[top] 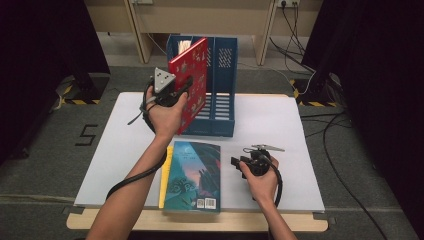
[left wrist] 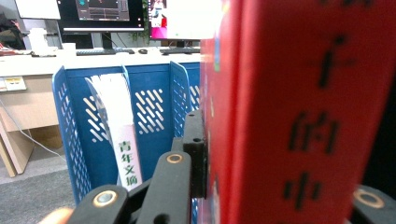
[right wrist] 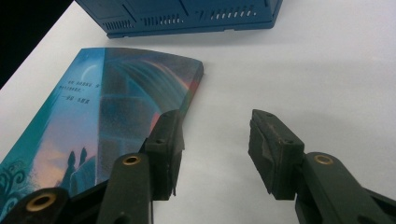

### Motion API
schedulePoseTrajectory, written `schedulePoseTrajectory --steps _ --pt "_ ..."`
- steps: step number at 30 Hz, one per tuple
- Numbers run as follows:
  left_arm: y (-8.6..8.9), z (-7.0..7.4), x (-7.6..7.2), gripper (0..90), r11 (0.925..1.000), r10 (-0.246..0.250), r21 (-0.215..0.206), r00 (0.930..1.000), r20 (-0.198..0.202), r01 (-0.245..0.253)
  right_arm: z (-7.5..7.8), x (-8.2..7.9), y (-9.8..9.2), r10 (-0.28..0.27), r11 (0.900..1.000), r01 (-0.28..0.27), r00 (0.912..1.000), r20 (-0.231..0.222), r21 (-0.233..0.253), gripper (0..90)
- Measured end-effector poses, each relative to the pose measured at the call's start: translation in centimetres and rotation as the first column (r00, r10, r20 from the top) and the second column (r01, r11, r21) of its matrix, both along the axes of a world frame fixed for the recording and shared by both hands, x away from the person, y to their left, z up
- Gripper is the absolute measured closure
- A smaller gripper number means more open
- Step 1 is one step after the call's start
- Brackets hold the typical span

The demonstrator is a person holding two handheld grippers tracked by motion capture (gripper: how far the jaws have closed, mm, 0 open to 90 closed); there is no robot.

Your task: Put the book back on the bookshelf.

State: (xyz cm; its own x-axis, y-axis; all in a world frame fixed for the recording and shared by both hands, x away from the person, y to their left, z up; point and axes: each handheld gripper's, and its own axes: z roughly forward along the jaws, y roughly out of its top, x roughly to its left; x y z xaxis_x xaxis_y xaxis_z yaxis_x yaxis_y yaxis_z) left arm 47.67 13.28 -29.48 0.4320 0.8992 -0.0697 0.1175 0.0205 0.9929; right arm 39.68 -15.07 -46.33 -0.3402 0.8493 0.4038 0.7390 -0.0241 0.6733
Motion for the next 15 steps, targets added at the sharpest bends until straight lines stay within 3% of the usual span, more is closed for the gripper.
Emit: schedulePoseTrajectory --steps 15 --pt "-1.2 -0.4 2.7 79.0 0.9995 0.032 0.008 0.9994 -0.017 -0.032 0.0 -0.1 0.0 0.0 1.0 0.0 1.0 -0.005 0.01 54.4"
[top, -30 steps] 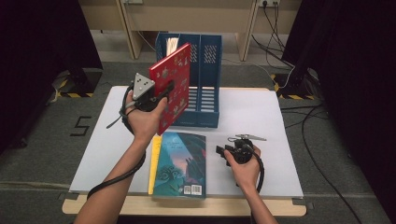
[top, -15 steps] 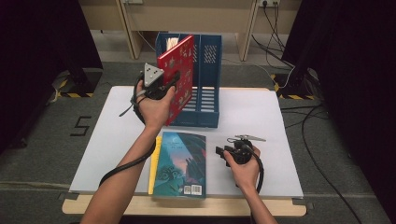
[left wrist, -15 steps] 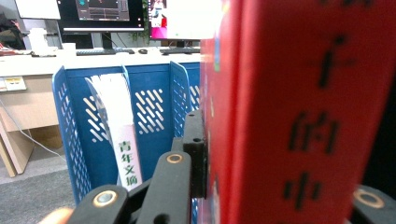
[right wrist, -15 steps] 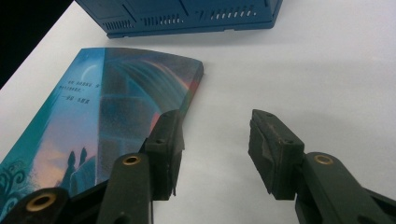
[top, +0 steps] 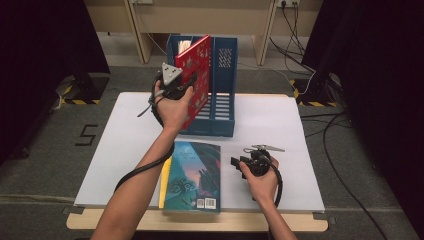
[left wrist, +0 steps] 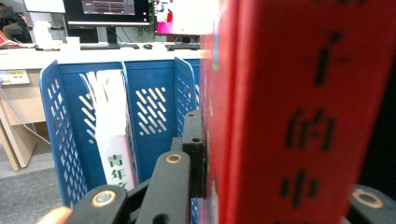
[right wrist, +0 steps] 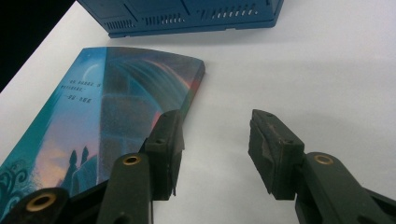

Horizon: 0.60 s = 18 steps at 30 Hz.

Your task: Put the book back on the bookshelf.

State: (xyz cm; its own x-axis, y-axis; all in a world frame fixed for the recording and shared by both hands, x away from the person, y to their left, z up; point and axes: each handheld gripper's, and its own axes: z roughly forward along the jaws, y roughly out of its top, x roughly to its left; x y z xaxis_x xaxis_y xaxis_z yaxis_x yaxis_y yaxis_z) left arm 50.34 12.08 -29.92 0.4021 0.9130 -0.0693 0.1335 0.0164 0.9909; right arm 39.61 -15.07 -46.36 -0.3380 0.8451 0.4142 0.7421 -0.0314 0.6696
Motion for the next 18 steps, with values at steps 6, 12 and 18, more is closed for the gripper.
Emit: schedulePoseTrajectory --steps 6,12,18 --pt "-0.3 -0.2 1.0 79.0 0.9997 0.022 0.006 0.9998 0.0 -0.022 -0.2 0.1 -0.1 0.007 1.0 -0.007 0.9999 0.007 -0.007 54.4" --pt "-0.7 -0.4 1.8 79.0 0.9992 0.04 0.011 0.9992 0.001 -0.04 -0.1 0.1 0.0 0.008 1.0 -0.008 1.0 0.003 -0.002 54.4" --pt "-1.2 -0.7 2.7 79.0 0.9978 0.058 0.03 0.9983 0.005 -0.059 -0.2 0.1 0.1 0.015 1.0 -0.015 0.9999 0.003 0.0 54.4"
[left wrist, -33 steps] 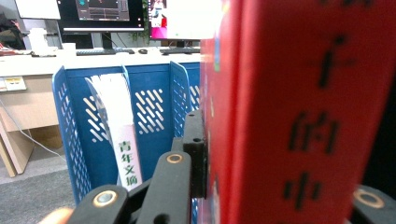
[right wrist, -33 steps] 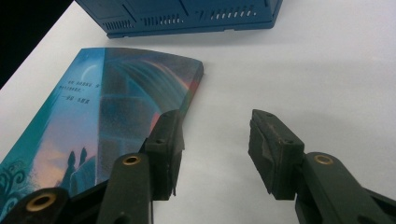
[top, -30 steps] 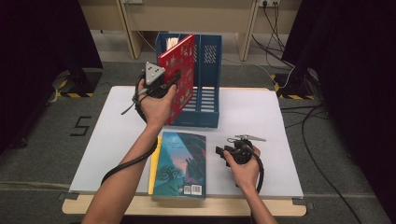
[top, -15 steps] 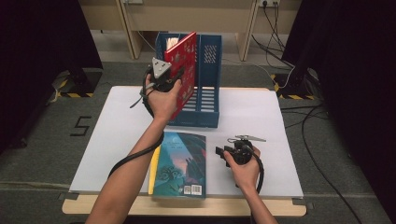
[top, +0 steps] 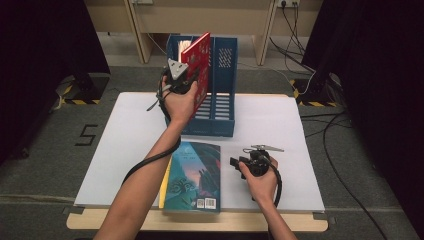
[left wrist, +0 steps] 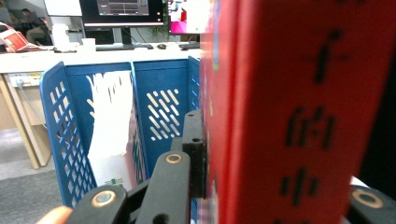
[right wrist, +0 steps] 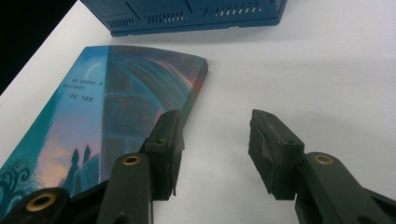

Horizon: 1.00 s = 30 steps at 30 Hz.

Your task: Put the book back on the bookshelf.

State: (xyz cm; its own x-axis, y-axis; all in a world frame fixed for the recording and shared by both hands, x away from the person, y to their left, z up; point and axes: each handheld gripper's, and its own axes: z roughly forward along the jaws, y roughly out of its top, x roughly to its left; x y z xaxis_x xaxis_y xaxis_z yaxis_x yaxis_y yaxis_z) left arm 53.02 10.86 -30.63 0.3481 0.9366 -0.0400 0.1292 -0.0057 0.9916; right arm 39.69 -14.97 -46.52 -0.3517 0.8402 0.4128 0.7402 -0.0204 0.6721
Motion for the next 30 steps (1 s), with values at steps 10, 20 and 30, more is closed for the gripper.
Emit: schedulePoseTrajectory --steps 10,20,30 --pt "-0.9 -0.8 1.3 78.9 0.9998 0.01 0.017 0.9999 -0.01 -0.01 -0.1 0.0 0.0 -0.001 1.0 0.001 1.0 -0.004 0.003 54.4" --pt "-1.4 -1.4 2.5 78.9 0.9999 0.012 0.009 0.9995 -0.027 -0.012 -0.1 0.1 0.0 -0.001 1.0 0.001 1.0 -0.004 0.004 54.4" --pt "-1.9 -2.0 3.0 78.9 0.9995 0.029 0.015 0.9993 -0.025 -0.028 -0.2 0.0 0.0 0.004 1.0 -0.004 1.0 -0.002 0.004 54.4"
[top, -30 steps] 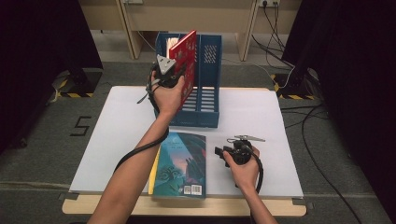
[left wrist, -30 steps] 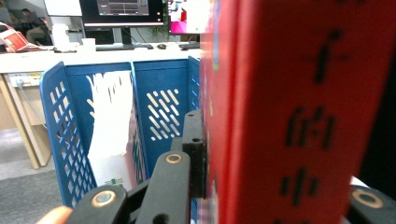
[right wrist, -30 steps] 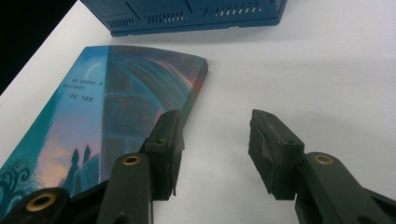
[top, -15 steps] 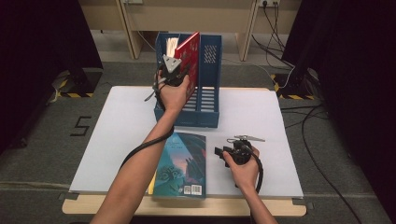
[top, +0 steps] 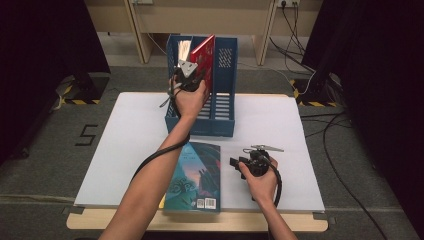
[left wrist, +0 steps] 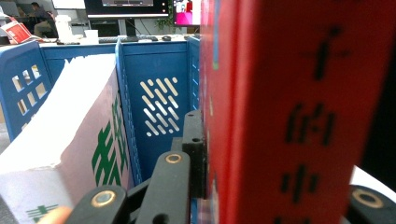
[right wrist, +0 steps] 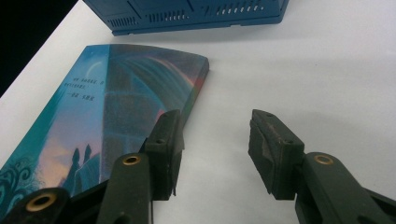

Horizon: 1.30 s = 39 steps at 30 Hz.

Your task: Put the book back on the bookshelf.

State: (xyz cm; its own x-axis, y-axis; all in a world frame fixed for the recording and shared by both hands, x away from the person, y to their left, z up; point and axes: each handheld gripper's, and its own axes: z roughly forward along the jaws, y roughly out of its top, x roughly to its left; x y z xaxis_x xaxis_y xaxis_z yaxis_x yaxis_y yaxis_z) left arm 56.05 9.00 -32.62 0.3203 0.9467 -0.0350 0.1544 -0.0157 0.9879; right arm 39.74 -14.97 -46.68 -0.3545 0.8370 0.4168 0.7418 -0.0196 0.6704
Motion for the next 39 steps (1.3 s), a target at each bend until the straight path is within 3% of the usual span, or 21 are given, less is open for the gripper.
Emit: schedulePoseTrajectory --steps 9,39 --pt "-0.3 -0.6 0.5 78.9 0.9998 0.016 0.012 0.9999 -0.005 -0.016 -0.1 0.0 0.1 0.002 1.0 -0.002 1.0 -0.005 0.0 54.4" --pt "-0.8 -1.2 2.2 78.7 0.9993 0.038 -0.003 0.9993 0.007 -0.038 -0.3 0.1 0.3 0.015 1.0 -0.015 0.9998 -0.012 -0.007 54.4"
